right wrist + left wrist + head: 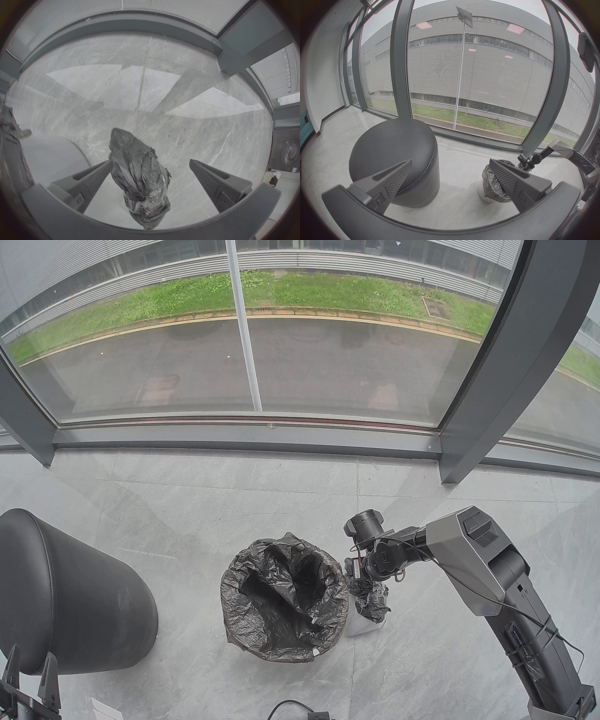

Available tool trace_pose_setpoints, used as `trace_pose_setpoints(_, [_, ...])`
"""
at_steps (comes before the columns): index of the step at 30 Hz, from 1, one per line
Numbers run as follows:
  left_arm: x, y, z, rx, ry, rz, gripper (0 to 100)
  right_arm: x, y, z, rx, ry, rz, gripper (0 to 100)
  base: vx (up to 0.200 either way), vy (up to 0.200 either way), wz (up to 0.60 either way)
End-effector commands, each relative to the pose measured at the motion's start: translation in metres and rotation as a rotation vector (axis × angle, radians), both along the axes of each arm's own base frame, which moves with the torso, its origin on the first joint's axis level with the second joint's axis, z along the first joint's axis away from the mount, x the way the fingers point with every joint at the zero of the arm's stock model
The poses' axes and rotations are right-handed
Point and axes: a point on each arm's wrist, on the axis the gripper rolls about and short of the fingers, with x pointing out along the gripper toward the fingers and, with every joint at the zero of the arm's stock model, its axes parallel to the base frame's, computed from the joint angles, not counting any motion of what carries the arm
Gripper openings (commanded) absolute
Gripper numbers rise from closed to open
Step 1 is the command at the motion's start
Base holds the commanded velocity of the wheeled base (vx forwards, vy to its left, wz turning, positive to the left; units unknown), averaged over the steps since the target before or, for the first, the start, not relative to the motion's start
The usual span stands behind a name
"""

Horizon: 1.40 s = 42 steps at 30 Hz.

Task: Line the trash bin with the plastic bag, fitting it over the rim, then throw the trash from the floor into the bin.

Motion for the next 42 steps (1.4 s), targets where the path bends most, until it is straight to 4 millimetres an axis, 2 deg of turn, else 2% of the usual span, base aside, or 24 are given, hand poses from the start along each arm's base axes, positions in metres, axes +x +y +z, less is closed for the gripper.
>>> trace_pose_setpoints(1, [0.0,0.0,-0.003,-0.001,-0.004,0.0,100,-0.004,-0.001,-0.014,-0.024,0.049,0.001,100,0.0,0.0,0.0])
trace_pose_setpoints(5, [0.0,0.0,-0.003,-0.002,-0.006,0.0,100,-0.007,-0.002,-0.022,-0.037,0.077,0.001,100,0.0,0.0,0.0])
trace_pose_setpoints(13, [0.0,0.0,-0.003,-0.005,-0.005,0.0,100,-0.008,-0.001,-0.025,-0.037,0.08,-0.001,100,0.0,0.0,0.0])
trace_pose_setpoints(14, [0.0,0.0,-0.003,-0.005,-0.005,0.0,100,-0.008,-0.001,-0.025,-0.037,0.08,-0.001,0,0.0,0.0,0.0])
trace_pose_setpoints(36, [0.0,0.0,-0.003,-0.01,-0.007,0.002,100,-0.007,-0.001,-0.024,-0.035,0.074,-0.01,0,0.0,0.0,0.0])
trace_pose_setpoints(39, [0.0,0.0,-0.003,-0.013,-0.009,0.001,100,-0.006,-0.001,-0.018,-0.037,0.062,-0.022,0,0.0,0.0,0.0])
trace_pose_setpoints(42, [0.0,0.0,-0.003,-0.014,-0.009,0.001,100,-0.004,-0.001,0.0,-0.04,0.022,-0.035,0,0.0,0.0,0.0])
